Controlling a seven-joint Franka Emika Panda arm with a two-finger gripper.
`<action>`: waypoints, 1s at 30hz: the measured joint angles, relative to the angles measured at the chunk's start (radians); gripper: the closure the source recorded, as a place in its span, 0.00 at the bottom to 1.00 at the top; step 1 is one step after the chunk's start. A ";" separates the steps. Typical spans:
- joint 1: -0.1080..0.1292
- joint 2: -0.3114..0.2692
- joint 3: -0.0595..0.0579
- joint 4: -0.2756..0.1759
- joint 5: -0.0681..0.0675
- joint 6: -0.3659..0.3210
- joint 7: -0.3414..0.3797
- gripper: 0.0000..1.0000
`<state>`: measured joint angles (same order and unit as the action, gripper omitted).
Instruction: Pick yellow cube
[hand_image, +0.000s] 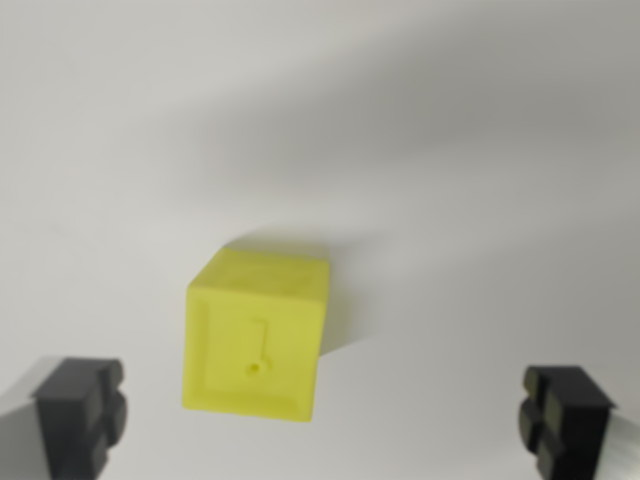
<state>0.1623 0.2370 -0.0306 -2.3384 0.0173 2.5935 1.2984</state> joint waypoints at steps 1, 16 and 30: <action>0.003 0.004 0.000 -0.002 0.000 0.006 0.006 0.00; 0.051 0.076 0.000 -0.027 0.004 0.093 0.087 0.00; 0.094 0.144 0.000 -0.037 0.012 0.164 0.153 0.00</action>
<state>0.2560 0.3808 -0.0307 -2.3754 0.0294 2.7578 1.4517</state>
